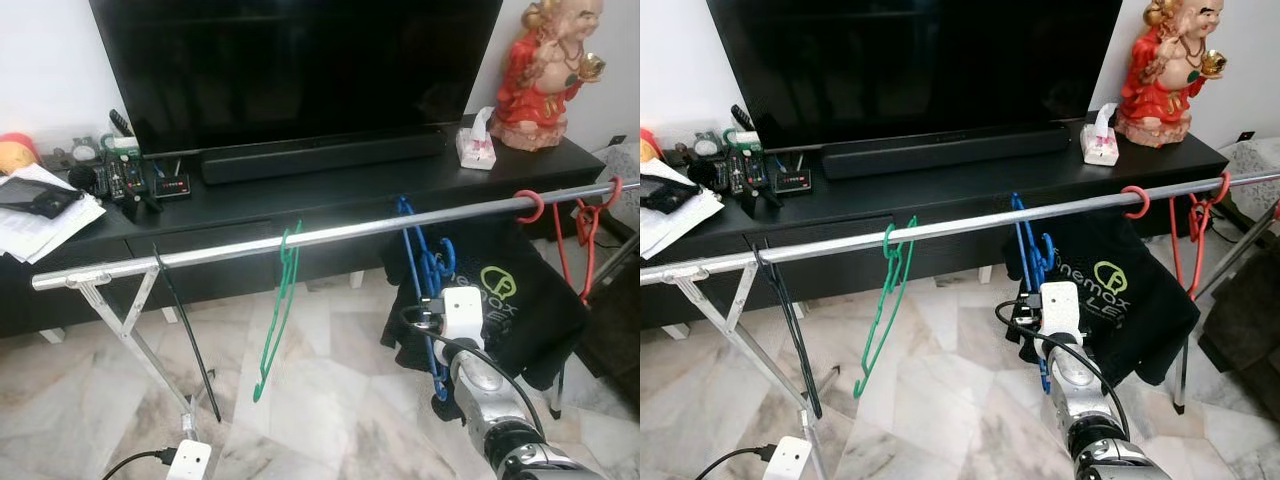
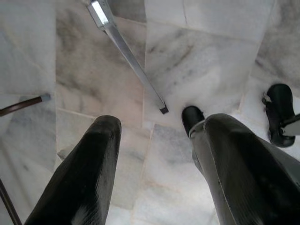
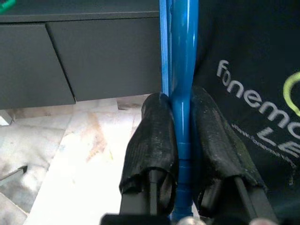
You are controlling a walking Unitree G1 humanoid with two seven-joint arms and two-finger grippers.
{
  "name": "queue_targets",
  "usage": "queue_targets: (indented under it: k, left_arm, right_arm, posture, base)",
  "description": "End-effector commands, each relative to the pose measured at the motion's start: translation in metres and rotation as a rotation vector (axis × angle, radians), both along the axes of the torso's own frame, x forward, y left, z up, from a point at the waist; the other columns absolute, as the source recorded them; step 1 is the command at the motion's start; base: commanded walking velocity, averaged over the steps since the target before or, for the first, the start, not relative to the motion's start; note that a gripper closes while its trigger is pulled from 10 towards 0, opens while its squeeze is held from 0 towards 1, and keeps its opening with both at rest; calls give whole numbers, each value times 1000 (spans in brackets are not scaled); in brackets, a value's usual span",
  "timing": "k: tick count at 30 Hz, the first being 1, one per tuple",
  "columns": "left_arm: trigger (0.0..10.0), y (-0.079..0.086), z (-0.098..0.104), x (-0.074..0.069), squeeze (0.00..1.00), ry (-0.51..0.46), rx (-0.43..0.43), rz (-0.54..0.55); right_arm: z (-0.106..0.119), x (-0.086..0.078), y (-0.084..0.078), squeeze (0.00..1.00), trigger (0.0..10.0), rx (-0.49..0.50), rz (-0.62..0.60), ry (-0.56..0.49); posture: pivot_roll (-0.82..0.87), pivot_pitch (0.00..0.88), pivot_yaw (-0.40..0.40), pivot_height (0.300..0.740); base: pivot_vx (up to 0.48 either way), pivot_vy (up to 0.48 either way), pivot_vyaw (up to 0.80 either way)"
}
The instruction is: Hang hanger
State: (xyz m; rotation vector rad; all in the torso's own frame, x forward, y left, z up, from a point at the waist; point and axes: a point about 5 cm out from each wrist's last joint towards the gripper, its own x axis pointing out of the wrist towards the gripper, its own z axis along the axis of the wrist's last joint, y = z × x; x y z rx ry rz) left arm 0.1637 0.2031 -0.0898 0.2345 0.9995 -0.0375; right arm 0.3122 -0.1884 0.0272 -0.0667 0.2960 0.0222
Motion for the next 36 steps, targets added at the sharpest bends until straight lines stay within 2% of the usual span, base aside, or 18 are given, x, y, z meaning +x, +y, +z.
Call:
queue_targets:
  k: [1,15,36]
  left_arm:
    - [10000,1,-1,-2,0,7,1,8]
    - [10000,1,-1,-1,0,4,1,10]
    - [10000,1,-1,-2,0,9,-3,9]
  right_arm:
    - [5,4,3,0,10000,0,11,-20]
    - [5,3,3,0,10000,1,14,-20]
    - [3,3,0,0,10000,-5,13,4]
  posture:
    - [-74,0,-36,740]
    - [-72,0,-39,740]
    - [-74,0,-37,740]
  base:
    - [292,0,0]
    - [294,0,0]
    - [0,0,0]
